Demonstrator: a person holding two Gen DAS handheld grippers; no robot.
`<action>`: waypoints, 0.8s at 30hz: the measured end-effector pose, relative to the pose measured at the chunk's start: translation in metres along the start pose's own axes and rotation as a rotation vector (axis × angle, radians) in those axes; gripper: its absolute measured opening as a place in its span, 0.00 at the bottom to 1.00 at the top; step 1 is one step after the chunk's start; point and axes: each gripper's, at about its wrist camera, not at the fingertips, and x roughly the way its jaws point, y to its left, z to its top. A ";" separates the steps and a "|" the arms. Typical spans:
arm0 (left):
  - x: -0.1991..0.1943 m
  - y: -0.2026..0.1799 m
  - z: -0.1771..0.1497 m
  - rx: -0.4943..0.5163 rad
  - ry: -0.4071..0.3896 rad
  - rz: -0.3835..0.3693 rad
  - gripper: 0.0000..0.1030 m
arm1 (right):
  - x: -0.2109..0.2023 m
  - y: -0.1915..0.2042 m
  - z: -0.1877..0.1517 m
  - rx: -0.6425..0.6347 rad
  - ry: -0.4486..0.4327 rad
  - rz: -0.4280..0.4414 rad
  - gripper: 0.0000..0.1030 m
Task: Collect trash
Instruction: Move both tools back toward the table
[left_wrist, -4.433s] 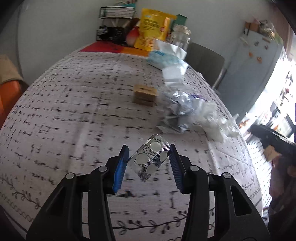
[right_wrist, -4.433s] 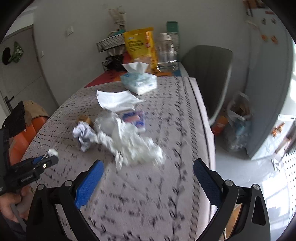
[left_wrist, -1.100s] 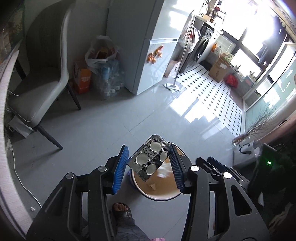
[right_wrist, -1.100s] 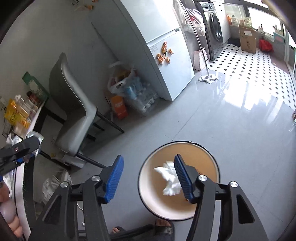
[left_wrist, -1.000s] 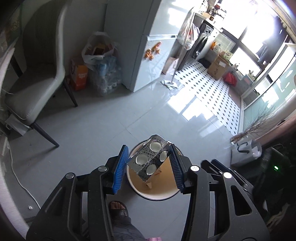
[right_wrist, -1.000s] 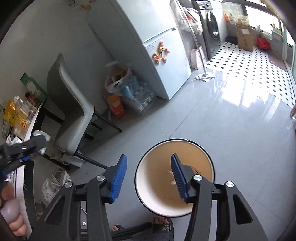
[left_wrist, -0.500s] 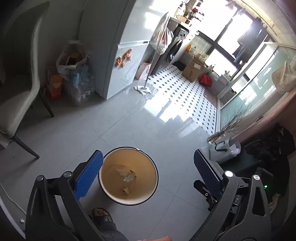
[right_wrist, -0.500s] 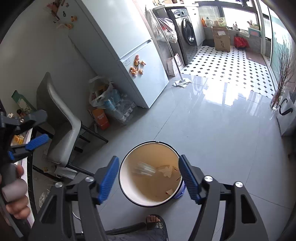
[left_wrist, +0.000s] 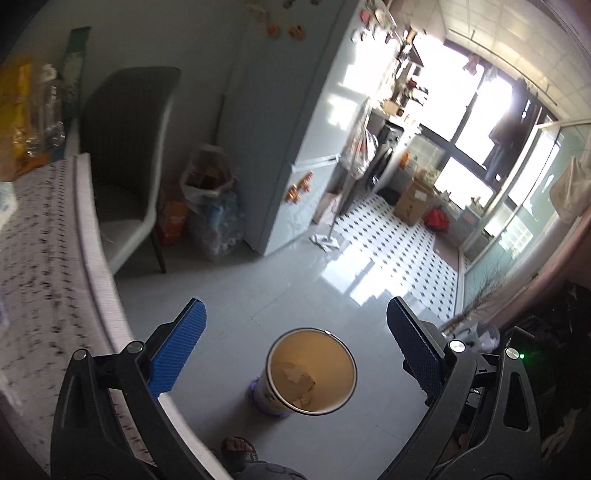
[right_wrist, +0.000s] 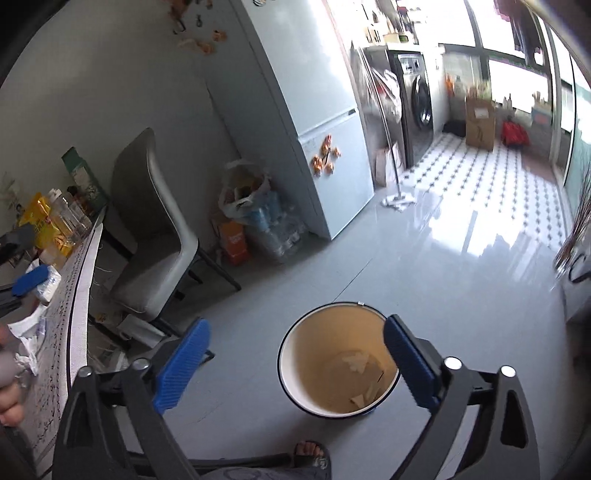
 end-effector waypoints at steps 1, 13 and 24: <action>-0.010 0.006 0.000 -0.003 -0.019 0.014 0.94 | -0.001 0.006 0.001 -0.007 0.004 0.008 0.91; -0.095 0.062 -0.013 -0.057 -0.142 0.112 0.94 | -0.036 0.090 -0.005 -0.099 -0.071 0.096 0.93; -0.167 0.117 -0.034 -0.111 -0.243 0.186 0.94 | -0.071 0.180 -0.023 -0.279 -0.134 0.231 0.93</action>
